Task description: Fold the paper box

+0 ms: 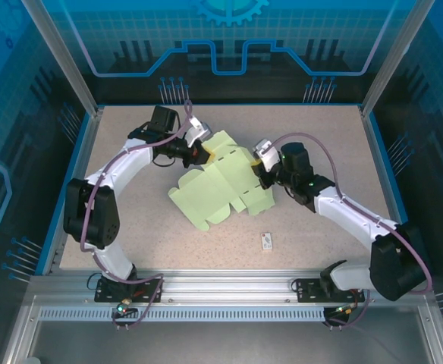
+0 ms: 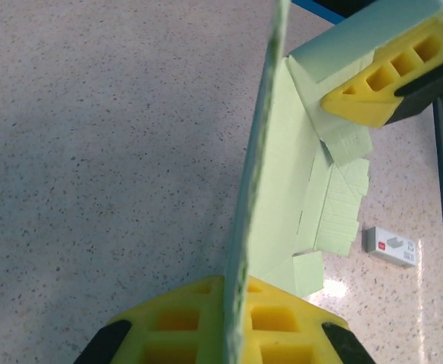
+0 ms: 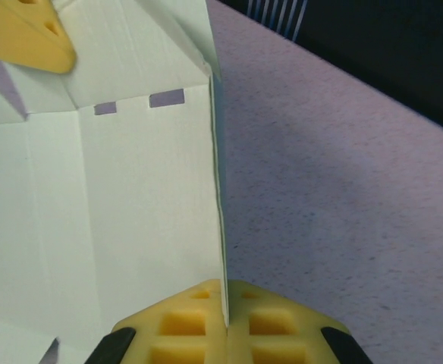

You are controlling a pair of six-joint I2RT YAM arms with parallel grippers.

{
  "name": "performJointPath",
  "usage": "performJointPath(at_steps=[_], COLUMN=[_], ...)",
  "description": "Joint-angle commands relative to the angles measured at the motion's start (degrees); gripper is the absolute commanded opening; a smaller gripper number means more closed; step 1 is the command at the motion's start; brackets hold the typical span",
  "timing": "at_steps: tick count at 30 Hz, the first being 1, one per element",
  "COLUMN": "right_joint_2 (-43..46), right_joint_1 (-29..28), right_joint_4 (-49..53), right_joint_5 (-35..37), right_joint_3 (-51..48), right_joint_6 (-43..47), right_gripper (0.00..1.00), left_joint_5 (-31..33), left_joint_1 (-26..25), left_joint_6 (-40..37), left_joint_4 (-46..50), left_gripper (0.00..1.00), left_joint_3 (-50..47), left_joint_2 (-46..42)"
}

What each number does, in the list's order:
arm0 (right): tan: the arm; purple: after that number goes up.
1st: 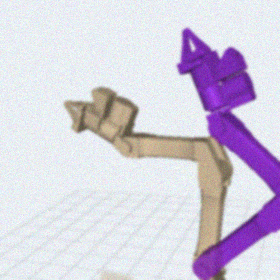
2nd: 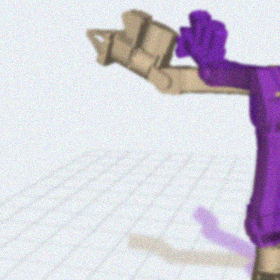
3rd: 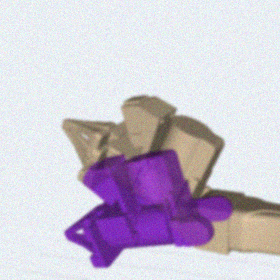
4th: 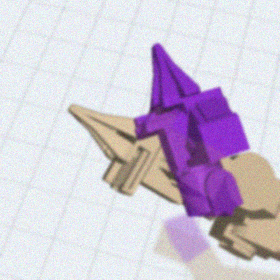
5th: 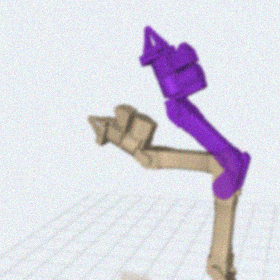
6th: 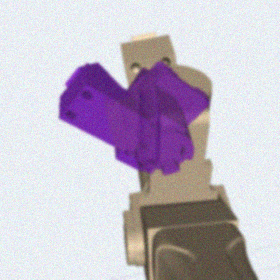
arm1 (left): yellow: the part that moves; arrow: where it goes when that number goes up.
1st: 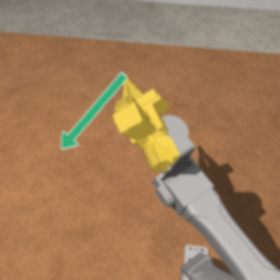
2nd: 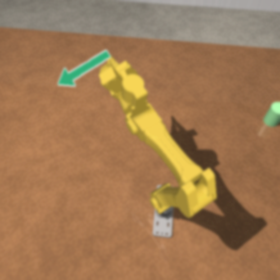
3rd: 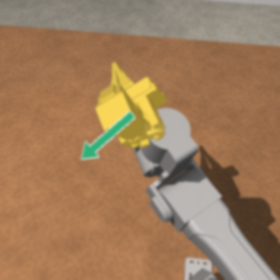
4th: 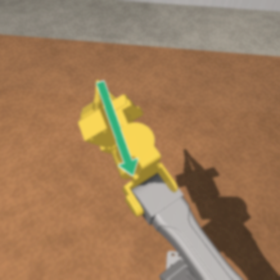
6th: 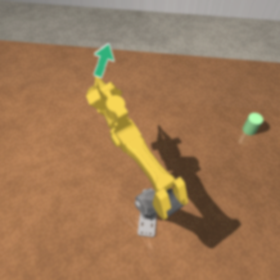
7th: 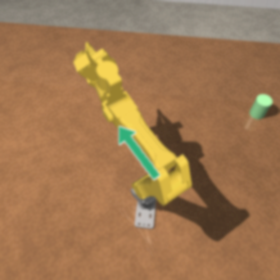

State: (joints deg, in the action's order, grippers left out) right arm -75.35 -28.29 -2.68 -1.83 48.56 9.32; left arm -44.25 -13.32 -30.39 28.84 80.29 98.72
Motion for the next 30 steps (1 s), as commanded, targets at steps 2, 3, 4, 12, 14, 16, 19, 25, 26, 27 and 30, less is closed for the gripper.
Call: performJointPath(at_steps=[2,3,4,12,14,16,19,25,26,27,30], right_joint_2=[-0.3,-0.9,-1.7,-3.8,-4.2,-4.1,-2.7,-2.4,-3.0,-3.7,-5.7], right_joint_1=[-6.9,-8.3,-9.6,-12.6,-12.8,-12.1,-9.3,-0.1,1.0,2.1,4.2], right_joint_4=[-3.4,-4.5,-5.9,-12.4,-14.5,-12.0,-4.9,8.4,10.1,11.9,16.5], right_joint_5=[21.5,24.4,27.2,33.7,34.4,32.6,23.6,-1.3,-4.2,-6.8,-11.3], right_joint_3=[1.1,1.1,0.9,-1.7,-2.1,-1.5,0.1,5.9,6.7,7.8,10.2], right_joint_6=[7.4,8.9,10.3,12.8,13.8,12.7,8.4,-0.1,-0.9,-1.5,-2.4], right_gripper=[0.00,0.00,0.00,0.00,0.00,0.00,0.00,0.00,0.00,0.00,0.00], left_joint_5=[-1.8,-1.4,-1.0,1.3,1.8,2.3,3.8,7.9,8.7,9.8,12.7], left_joint_1=[0.2,0.2,0.2,0.3,0.3,0.3,0.3,0.6,0.6,0.6,0.8], left_joint_6=[7.9,8.6,9.1,10.8,12.0,12.7,12.8,12.4,12.5,12.9,14.2], left_joint_4=[-1.8,-1.8,-1.7,-1.4,-1.6,-2.3,-3.7,-5.0,-5.5,-6.2,-7.8], left_gripper=[0.00,0.00,0.00,0.00,0.00,0.00,0.04,0.18,0.24,0.27,0.38], left_joint_3=[-0.4,-0.4,-0.4,0.0,0.2,-0.1,-1.4,-1.9,-2.0,-2.4,-3.1], left_joint_2=[-4.3,-4.3,-4.2,-4.0,-3.8,-3.8,-4.0,-3.3,-3.3,-3.4,-4.2])
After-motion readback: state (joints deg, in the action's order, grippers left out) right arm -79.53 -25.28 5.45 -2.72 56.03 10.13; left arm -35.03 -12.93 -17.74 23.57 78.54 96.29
